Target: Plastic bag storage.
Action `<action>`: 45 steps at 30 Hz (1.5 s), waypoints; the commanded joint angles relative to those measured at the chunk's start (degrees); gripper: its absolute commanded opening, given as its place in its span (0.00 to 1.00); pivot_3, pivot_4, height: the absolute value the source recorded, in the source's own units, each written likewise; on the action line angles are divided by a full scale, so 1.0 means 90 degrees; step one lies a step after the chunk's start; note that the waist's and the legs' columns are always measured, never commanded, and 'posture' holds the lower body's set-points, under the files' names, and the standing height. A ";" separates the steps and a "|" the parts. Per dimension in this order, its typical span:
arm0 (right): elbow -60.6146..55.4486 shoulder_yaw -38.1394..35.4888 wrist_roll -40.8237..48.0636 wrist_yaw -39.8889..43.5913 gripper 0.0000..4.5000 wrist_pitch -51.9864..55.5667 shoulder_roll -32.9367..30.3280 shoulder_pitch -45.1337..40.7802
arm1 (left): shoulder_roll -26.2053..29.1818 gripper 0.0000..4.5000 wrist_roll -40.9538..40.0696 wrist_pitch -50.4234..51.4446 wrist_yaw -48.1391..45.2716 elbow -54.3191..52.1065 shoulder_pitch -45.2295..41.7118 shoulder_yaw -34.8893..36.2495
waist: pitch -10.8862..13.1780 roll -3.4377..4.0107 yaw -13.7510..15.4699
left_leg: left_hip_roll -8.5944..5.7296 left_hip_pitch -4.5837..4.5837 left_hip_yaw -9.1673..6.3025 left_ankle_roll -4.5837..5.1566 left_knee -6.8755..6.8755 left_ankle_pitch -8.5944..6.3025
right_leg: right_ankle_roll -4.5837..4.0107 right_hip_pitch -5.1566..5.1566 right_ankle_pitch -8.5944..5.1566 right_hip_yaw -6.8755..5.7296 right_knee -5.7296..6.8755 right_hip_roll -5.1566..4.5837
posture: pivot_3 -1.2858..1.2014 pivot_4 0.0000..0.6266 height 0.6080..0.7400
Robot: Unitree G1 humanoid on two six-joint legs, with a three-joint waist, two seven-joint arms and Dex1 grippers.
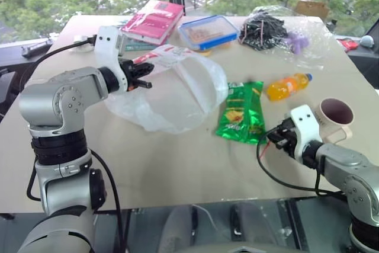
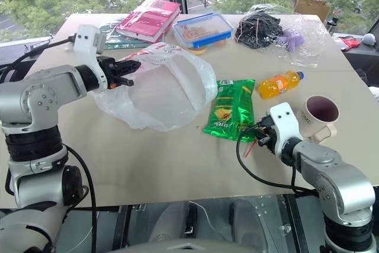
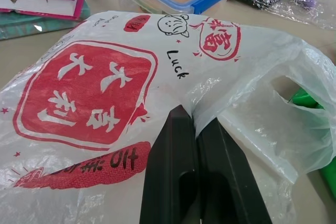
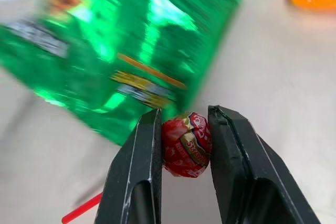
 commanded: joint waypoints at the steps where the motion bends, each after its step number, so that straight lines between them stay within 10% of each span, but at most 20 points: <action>1: -0.0206 -0.0126 0.0285 0.0081 0.17 0.0042 0.0128 -0.0602 | 0.0037 0.00 -0.0107 -0.0118 0.0036 -0.0191 -0.0058 0.0125 | 0.0000 0.0000 0.0000 | 0.0000 0.0000 0.0000 0.0000 0.0000 0.0000 | 0.0000 0.0000 0.0000 0.0000 0.0000 0.0000 | 0.52 0.24 1.00; 13: 0.4316 0.1608 -0.0301 0.0223 0.17 -0.2104 0.2426 -0.3649 | -0.0091 0.00 -0.0626 0.0400 0.0247 -0.0517 -0.0352 0.0496 | 0.0002 0.0004 -0.0039 | -0.0002 -0.0001 0.0006 -0.0006 -0.0009 0.0003 | -0.0002 -0.0016 0.0001 0.0005 0.0006 0.0002 | 0.52 0.24 1.00; 19: 0.7456 0.1485 -0.0920 0.0299 0.17 -0.4227 0.3277 -0.4792 | -0.0071 0.00 -0.1070 0.0824 0.0272 -0.0825 -0.0386 0.0847 | 0.0002 0.0004 -0.0020 | -0.0011 -0.0028 0.0004 -0.0033 -0.0018 0.0018 | -0.0001 -0.0035 0.0002 0.0003 -0.0010 -0.0009 | 0.52 0.24 1.00; 34: 1.0734 0.0721 -0.1031 0.0173 0.17 -0.6963 0.4478 -0.6436 | -0.0065 0.00 -0.1244 0.1019 0.0407 -0.0838 -0.0088 0.0967 | 0.0003 0.0005 -0.0201 | -0.0010 -0.0085 -0.0002 -0.0084 -0.0057 0.0049 | -0.0014 -0.0127 0.0011 0.0002 0.0012 -0.0005 | 0.52 0.24 1.00; 35: 1.1013 0.0716 -0.1089 0.0212 0.40 -0.7230 0.4528 -0.6603 | -0.0096 0.00 -0.1276 0.1018 0.0408 -0.0867 -0.0089 0.0929 | 0.0004 0.0006 -0.0201 | -0.0009 -0.0083 -0.0001 -0.0088 -0.0063 0.0051 | -0.0017 -0.0129 0.0013 0.0002 0.0011 -0.0005 | 0.52 0.24 1.00; 40: 1.0479 0.1051 -0.1451 0.0547 0.92 -0.7594 0.4145 -0.6368 | -0.0188 0.00 -0.1321 0.0945 0.0483 -0.0802 -0.0183 0.0890 | 0.0004 0.0006 -0.0188 | -0.0004 -0.0089 -0.0006 -0.0096 -0.0085 0.0056 | -0.0021 -0.0136 0.0014 -0.0001 0.0001 -0.0004 | 0.52 0.24 1.00; 45: 0.6059 0.1509 -0.0992 0.1340 0.98 -0.5490 0.2661 -0.4360 | -0.0328 0.00 -0.1276 0.0765 0.0552 -0.0507 -0.0238 0.0900 | 0.0002 0.0003 -0.0087 | -0.0005 -0.0109 -0.0017 -0.0094 -0.0086 0.0056 | -0.0020 -0.0134 0.0014 -0.0011 0.0002 -0.0010 | 0.52 0.24 1.00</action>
